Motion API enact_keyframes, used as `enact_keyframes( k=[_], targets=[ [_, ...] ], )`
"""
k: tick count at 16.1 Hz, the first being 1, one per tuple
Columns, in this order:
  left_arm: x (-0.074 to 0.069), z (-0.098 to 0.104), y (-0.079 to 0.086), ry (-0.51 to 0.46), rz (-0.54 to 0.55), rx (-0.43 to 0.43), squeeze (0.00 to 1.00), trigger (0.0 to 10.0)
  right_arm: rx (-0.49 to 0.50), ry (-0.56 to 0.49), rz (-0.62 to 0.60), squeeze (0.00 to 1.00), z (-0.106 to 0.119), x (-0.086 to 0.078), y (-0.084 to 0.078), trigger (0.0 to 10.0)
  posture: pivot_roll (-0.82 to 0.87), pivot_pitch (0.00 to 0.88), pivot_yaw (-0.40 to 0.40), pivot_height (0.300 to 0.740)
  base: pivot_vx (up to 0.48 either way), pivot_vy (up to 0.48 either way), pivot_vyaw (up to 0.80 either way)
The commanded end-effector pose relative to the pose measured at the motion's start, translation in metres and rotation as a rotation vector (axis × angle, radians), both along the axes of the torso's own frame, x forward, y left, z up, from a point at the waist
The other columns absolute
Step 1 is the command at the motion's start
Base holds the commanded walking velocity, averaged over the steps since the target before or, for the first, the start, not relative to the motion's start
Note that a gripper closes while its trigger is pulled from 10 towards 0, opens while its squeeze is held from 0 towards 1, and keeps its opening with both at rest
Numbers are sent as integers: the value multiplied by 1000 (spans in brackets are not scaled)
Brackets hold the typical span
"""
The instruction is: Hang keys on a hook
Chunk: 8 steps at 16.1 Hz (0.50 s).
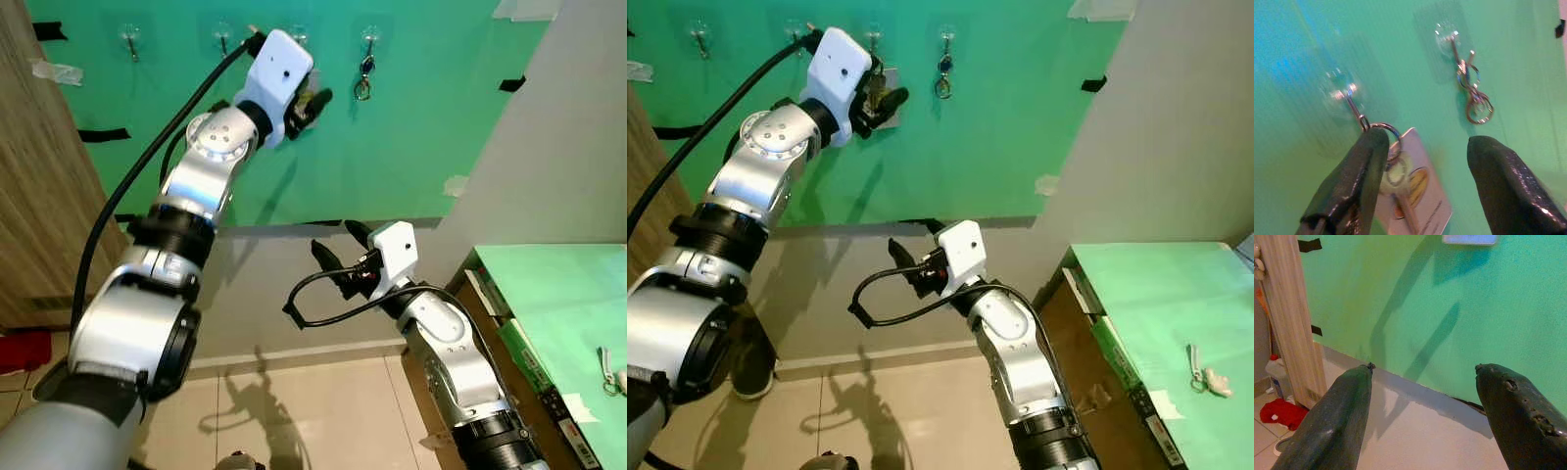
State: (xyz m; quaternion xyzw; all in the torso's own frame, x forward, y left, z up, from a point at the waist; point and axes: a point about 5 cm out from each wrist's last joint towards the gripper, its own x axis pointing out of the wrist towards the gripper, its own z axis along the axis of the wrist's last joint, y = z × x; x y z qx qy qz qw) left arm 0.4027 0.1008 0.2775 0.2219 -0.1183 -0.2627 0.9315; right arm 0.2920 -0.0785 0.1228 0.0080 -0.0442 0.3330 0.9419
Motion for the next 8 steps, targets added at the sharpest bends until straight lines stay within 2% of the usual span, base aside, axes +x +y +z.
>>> enact_keyframes(
  k=[1,7,8],
  targets=[
    [-3,1,-1,15,-13,-8,1000,10000,-10,27,2,0,-5,-1,-3,10000,85,0,-78,740,0,0,0],
    [-11,-9,-1,54,-6,-12,1000,10000,-16,37,5,0,-7,0,-3,10000,87,0,-81,740,0,0,0],
    [-16,-11,-2,46,-1,-51,1000,10000,-12,31,-2,0,-6,0,-4,10000,80,0,-72,740,0,0,0]
  ],
)
